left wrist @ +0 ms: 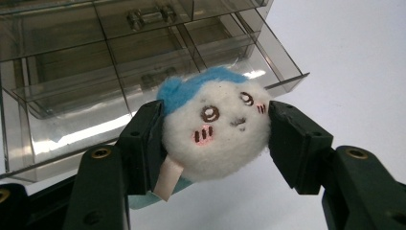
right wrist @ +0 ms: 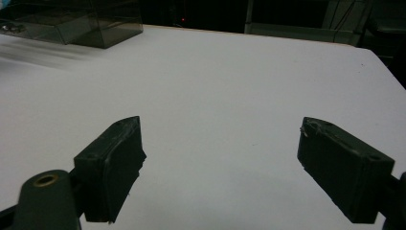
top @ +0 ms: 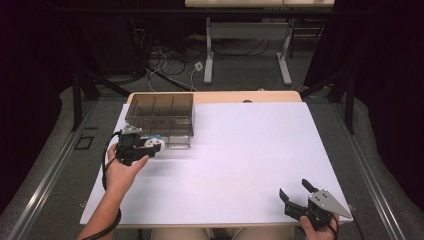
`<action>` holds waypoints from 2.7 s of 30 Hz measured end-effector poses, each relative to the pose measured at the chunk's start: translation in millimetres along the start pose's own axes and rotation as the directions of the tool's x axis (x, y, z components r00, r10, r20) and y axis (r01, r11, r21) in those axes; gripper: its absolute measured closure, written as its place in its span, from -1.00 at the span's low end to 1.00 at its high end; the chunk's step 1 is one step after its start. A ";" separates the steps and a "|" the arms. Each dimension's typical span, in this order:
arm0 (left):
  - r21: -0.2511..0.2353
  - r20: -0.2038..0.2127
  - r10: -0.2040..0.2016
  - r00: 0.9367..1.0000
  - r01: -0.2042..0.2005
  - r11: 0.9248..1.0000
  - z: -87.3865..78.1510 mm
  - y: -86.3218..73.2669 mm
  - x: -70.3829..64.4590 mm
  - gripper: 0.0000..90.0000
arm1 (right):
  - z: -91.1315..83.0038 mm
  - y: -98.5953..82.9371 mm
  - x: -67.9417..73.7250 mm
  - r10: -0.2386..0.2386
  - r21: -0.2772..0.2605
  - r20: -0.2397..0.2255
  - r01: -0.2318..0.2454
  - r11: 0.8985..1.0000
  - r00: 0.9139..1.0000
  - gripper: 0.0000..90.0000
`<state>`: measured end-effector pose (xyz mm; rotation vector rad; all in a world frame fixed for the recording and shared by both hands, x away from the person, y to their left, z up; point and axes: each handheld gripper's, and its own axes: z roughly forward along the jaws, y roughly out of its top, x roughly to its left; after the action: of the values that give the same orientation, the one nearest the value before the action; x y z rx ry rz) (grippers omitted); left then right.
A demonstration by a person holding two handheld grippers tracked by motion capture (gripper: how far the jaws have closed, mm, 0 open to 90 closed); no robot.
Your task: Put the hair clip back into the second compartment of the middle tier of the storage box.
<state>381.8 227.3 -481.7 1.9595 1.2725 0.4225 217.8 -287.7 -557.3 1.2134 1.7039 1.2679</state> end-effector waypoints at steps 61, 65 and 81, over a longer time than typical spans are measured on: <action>-0.039 -0.079 0.087 0.993 -0.091 0.995 29.8 16.3 9.8 -0.11 | 0.5 -0.2 0.0 -0.008 -0.005 -0.005 0.008 1.000 1.000 -0.66; -0.025 -0.080 0.097 0.992 -0.100 0.995 32.4 17.7 9.7 -0.11 | 0.6 -0.1 0.0 -0.006 -0.006 -0.005 0.006 1.000 1.000 -0.66; 0.009 -0.091 0.106 0.990 -0.106 0.994 40.4 16.5 13.1 -0.12 | 0.8 -0.3 0.1 -0.009 -0.001 -0.006 0.009 1.000 1.000 -0.66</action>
<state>423.4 218.6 -498.0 2.0380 1.2301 0.5686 218.3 -287.3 -557.8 1.2014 1.7111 1.2682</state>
